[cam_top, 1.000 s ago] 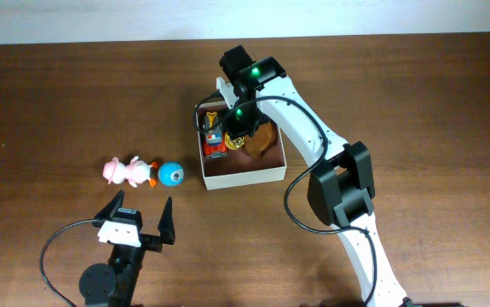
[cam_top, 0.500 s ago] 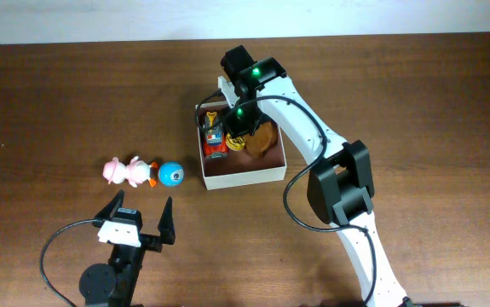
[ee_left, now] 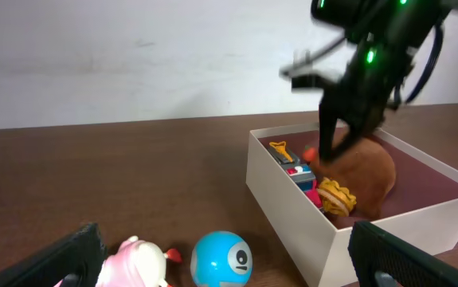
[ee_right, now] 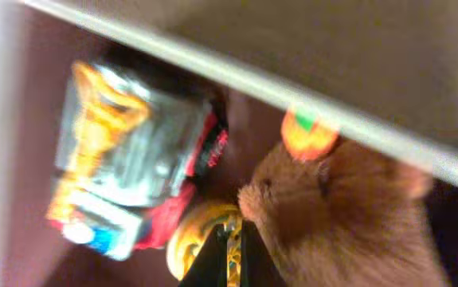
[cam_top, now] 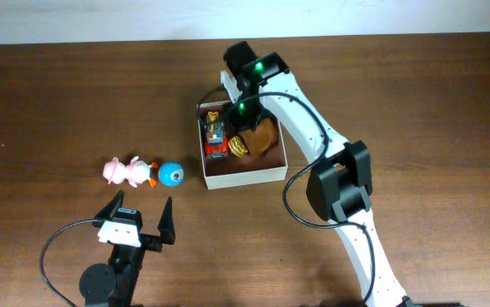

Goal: Pack container
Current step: 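Lower the orange toy into the box beside the bear and release, then raise the right gripper and move it to the upper right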

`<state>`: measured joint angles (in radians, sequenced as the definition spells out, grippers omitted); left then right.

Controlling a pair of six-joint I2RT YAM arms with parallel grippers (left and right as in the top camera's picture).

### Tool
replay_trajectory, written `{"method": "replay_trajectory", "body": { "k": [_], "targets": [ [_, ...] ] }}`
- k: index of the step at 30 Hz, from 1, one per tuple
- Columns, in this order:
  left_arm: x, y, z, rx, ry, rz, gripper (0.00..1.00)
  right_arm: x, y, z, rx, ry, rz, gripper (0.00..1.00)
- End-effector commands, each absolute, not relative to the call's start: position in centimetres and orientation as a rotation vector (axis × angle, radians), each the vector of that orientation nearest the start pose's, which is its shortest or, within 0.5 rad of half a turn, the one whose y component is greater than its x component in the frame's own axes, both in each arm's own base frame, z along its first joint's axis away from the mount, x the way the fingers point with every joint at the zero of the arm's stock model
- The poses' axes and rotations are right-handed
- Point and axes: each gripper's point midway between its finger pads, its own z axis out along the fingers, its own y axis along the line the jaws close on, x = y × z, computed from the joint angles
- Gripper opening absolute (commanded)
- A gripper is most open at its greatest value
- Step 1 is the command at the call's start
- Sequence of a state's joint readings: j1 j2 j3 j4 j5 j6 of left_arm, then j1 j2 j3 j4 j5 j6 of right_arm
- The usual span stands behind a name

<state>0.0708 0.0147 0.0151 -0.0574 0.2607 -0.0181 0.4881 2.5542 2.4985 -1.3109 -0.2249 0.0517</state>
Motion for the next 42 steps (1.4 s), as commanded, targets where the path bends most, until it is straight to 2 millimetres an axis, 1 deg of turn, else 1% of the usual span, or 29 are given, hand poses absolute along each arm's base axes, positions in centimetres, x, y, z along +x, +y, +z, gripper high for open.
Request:
{"method": "replay_trajectory", "body": {
  "k": [1, 5, 6, 7, 8, 11, 12, 13, 14, 15, 16, 17, 20, 23, 24, 26, 27, 29, 31, 32, 33, 35, 37, 39, 42],
  "targets": [
    [24.3, -2.8, 16.2, 0.139, 1.623, -0.163, 0.99, 47.4, 28.5, 11.3, -0.655, 2.790, 0.412, 0.04],
    [24.3, -2.8, 16.2, 0.139, 1.623, -0.163, 1.00, 47.1, 28.4, 13.8, -0.653, 2.762, 0.420, 0.04],
    [24.3, -2.8, 16.2, 0.139, 1.623, -0.163, 1.00, 46.9, 28.3, 14.4, -0.652, 2.759, 0.420, 0.10],
    [24.3, -2.8, 16.2, 0.139, 1.623, -0.163, 1.00, 46.8, 28.1, 15.1, -0.649, 2.754, 0.421, 0.25],
    [24.3, -2.8, 16.2, 0.139, 1.623, -0.163, 1.00, 46.7, 27.8, 15.8, -0.637, 2.752, 0.421, 0.35],
    [24.3, -2.8, 16.2, 0.139, 1.623, -0.163, 1.00, 46.6, 26.0, 18.4, -0.557, 2.743, 0.399, 0.45],
    [24.3, -2.8, 16.2, 0.139, 1.623, -0.163, 0.99, 46.8, 25.1, 19.2, -0.506, 2.744, 0.385, 0.52],
    [24.3, -2.8, 16.2, 0.139, 1.623, -0.163, 1.00, 47.0, 23.4, 20.2, -0.427, 2.745, 0.361, 0.60],
    [24.3, -2.8, 16.2, 0.139, 1.623, -0.163, 1.00, 47.1, 22.1, 20.9, -0.369, 2.747, 0.341, 0.66],
    [24.3, -2.8, 16.2, 0.139, 1.623, -0.163, 1.00, 47.3, 20.6, 21.5, -0.303, 2.751, 0.322, 0.74],
    [24.3, -2.8, 16.2, 0.139, 1.623, -0.163, 1.00, 47.6, 19.3, 22.0, -0.241, 2.747, 0.309, 0.85],
    [24.3, -2.8, 16.2, 0.139, 1.623, -0.163, 1.00, 48.0, 18.3, 22.4, -0.210, 2.736, 0.318, 0.99],
    [24.3, -2.8, 16.2, 0.139, 1.623, -0.163, 1.00, 48.8, 15.1, 23.5, -0.080, 2.721, 0.364, 0.99],
    [24.3, -2.8, 16.2, 0.139, 1.623, -0.163, 1.00, 49.7, 11.8, 23.7, 0.021, 2.713, 0.358, 0.99],
    [24.3, -2.8, 16.2, 0.139, 1.623, -0.163, 1.00, 50.1, 9.9, 23.6, 0.066, 2.710, 0.342, 0.99],
    [24.3, -2.8, 16.2, 0.139, 1.623, -0.163, 1.00, 50.5, 7.4, 23.3, 0.130, 2.713, 0.324, 0.98],
    [24.3, -2.8, 16.2, 0.139, 1.623, -0.163, 1.00, 50.7, 5.5, 23.1, 0.172, 2.714, 0.311, 0.99],
    [24.3, -2.8, 16.2, 0.139, 1.623, -0.163, 1.00, 50.9, 2.9, 23.0, 0.241, 2.711, 0.285, 0.98],
    [24.3, -2.8, 16.2, 0.139, 1.623, -0.163, 1.00, 51.0, -0.2, 22.8, 0.322, 2.703, 0.245, 0.98],
    [24.3, -2.8, 16.2, 0.139, 1.623, -0.163, 1.00, 51.0, -1.3, 22.8, 0.350, 2.699, 0.239, 0.99],
    [24.3, -2.8, 16.2, 0.139, 1.623, -0.163, 1.00, 50.9, -2.9, 22.8, 0.394, 2.691, 0.234, 0.99],
    [24.3, -2.8, 16.2, 0.139, 1.623, -0.163, 1.00, 50.8, -4.3, 22.8, 0.433, 2.682, 0.245, 0.99],
    [24.4, -2.2, 16.2, 0.113, 1.624, -0.136, 1.00, 50.7, -5.4, 22.9, 0.463, 2.673, 0.264, 0.99],
    [24.4, -2.0, 16.2, 0.102, 1.626, -0.124, 1.00, 50.6, -6.0, 22.9, 0.483, 2.668, 0.271, 0.99],
    [24.4, -2.0, 16.2, 0.102, 1.626, -0.124, 1.00, 50.6, -6.4, 22.9, 0.493, 2.666, 0.267, 0.99]
  ]
}}
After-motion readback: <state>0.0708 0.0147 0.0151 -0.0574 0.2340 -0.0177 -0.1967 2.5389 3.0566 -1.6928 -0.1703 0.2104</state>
